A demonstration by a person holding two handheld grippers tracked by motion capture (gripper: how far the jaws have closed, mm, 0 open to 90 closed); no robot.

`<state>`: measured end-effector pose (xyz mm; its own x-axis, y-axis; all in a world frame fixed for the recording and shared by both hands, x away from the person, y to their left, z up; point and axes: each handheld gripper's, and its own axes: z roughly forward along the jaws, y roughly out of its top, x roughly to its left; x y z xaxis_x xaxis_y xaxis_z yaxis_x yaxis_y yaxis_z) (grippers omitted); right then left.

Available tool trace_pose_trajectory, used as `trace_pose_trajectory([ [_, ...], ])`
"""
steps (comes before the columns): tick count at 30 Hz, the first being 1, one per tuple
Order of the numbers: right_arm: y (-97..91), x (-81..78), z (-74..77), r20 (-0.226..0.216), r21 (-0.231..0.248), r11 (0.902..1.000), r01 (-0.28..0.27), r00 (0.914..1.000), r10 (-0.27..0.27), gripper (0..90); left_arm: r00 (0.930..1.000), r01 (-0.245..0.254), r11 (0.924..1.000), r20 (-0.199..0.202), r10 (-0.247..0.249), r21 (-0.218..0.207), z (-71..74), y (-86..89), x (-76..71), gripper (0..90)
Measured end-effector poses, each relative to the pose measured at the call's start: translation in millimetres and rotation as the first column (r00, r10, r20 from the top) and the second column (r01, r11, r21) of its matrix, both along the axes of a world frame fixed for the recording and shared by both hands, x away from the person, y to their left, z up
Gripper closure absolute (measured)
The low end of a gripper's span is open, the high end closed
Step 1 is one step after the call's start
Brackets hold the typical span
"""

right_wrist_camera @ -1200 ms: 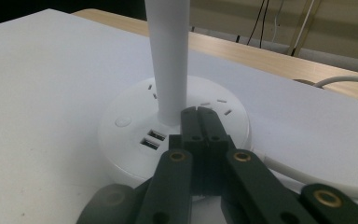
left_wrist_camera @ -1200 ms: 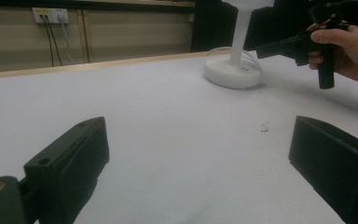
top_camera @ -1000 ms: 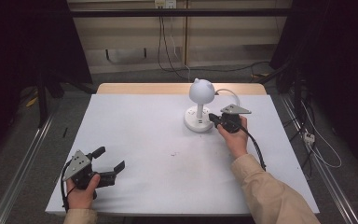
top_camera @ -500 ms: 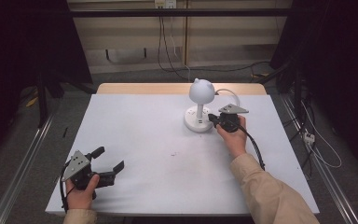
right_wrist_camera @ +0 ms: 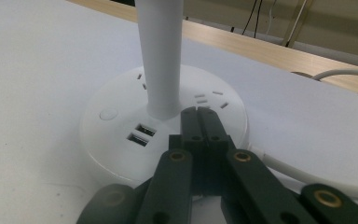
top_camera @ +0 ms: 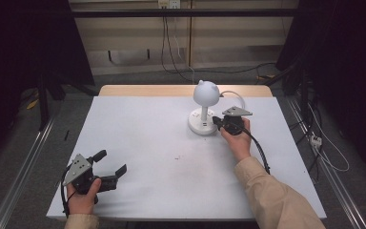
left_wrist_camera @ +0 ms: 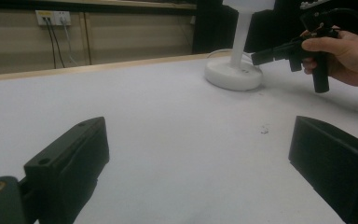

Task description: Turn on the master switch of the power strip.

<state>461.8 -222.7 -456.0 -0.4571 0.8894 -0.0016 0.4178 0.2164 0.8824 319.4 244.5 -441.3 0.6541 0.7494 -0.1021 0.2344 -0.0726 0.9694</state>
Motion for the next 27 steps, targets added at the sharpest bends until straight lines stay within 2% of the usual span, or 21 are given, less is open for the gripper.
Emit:
trace_pose_trajectory([
  [18, 2.1, 1.0, -3.9, 0.007, -0.010, 0.9999, -0.011, 0.9999, 0.011, 90.0, 1.0000, 0.007, 1.0000, 0.001, -0.007, 0.007, 0.0, -2.0, -0.1, 4.5],
  [27, 2.1, 0.9, -3.9, 0.007, -0.017, 0.9997, -0.016, 0.9999, 0.016, 90.0, 1.0000, 0.005, 1.0000, -0.001, -0.005, -0.005, 0.4, -1.8, -1.0, 4.5],
])
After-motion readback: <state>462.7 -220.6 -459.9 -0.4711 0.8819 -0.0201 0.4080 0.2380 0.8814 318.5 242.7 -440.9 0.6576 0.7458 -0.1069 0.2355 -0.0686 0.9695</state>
